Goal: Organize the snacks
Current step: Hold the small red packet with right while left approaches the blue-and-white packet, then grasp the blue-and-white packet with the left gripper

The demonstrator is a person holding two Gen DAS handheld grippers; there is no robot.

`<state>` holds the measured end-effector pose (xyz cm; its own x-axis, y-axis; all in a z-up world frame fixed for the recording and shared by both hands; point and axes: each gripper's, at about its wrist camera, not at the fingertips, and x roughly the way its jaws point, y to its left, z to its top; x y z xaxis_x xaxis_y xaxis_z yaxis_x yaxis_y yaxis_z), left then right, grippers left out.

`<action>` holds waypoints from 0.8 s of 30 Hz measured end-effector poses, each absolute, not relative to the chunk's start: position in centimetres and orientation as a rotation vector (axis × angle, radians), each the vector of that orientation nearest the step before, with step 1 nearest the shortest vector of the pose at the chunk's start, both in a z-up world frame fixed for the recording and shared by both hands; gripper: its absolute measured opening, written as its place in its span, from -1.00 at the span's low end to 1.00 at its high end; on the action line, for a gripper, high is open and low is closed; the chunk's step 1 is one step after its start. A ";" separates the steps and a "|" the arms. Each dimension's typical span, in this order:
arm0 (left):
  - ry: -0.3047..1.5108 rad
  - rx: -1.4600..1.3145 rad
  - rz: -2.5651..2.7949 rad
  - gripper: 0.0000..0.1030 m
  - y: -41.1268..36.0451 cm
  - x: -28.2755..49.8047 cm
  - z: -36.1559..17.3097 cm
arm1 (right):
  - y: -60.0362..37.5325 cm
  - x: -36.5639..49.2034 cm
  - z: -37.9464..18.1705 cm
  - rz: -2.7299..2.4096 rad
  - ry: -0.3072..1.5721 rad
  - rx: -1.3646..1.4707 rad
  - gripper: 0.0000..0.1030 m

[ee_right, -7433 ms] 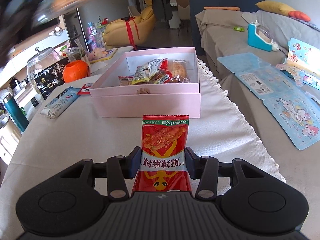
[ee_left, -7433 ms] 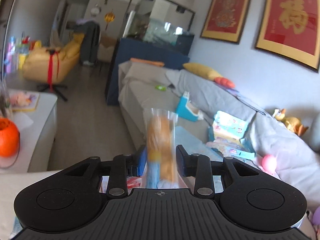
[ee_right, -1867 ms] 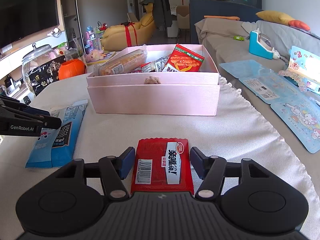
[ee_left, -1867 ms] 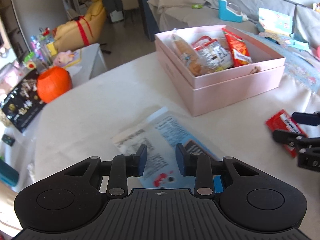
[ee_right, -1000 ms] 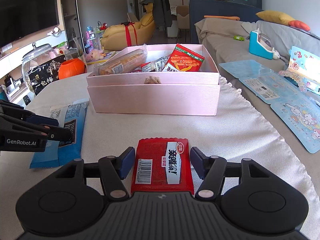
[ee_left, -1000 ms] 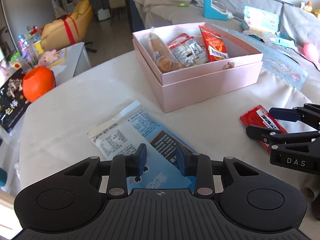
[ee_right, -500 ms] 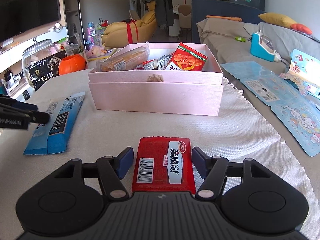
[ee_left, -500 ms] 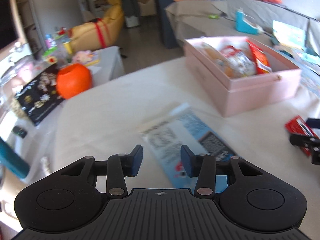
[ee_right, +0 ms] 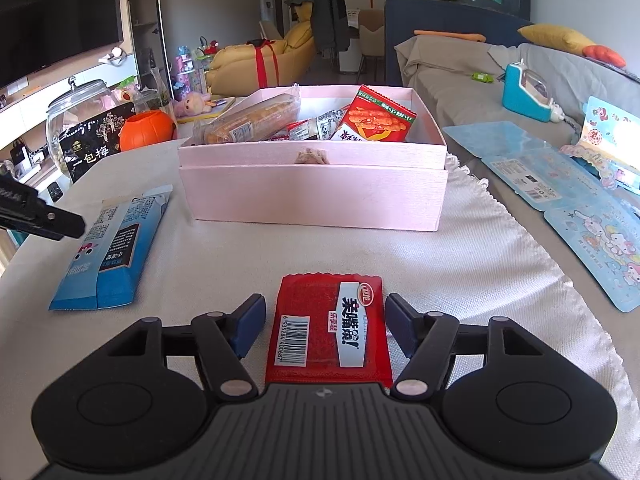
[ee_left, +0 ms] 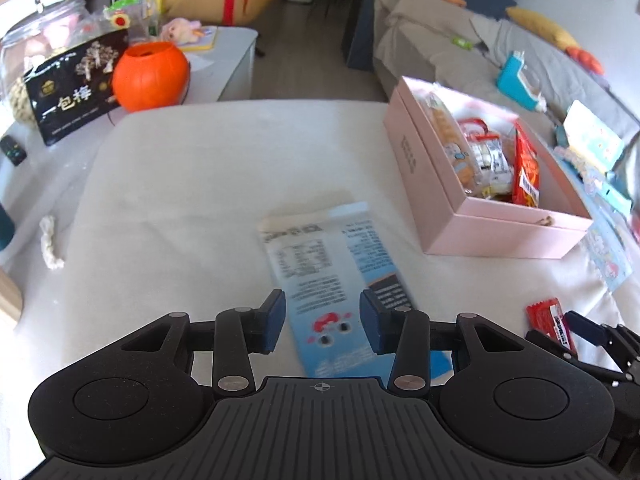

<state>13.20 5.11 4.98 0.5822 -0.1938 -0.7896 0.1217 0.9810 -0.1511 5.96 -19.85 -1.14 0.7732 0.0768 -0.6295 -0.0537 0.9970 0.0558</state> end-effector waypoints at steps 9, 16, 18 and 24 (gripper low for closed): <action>0.987 0.037 -0.204 0.09 -0.9 16.0 4.2 | -19.9 6.0 -1.2 0.071 0.683 0.038 0.30; 0.985 0.110 -0.245 0.70 -2.9 16.2 3.5 | -19.9 6.0 -1.2 0.071 0.683 0.037 0.30; 0.968 0.163 -0.247 0.69 -2.8 15.9 3.4 | -19.9 6.0 -1.2 0.071 0.683 0.038 0.30; 0.894 0.260 -0.264 0.64 1.5 14.7 2.9 | -19.9 6.0 -1.2 0.072 0.682 0.040 0.30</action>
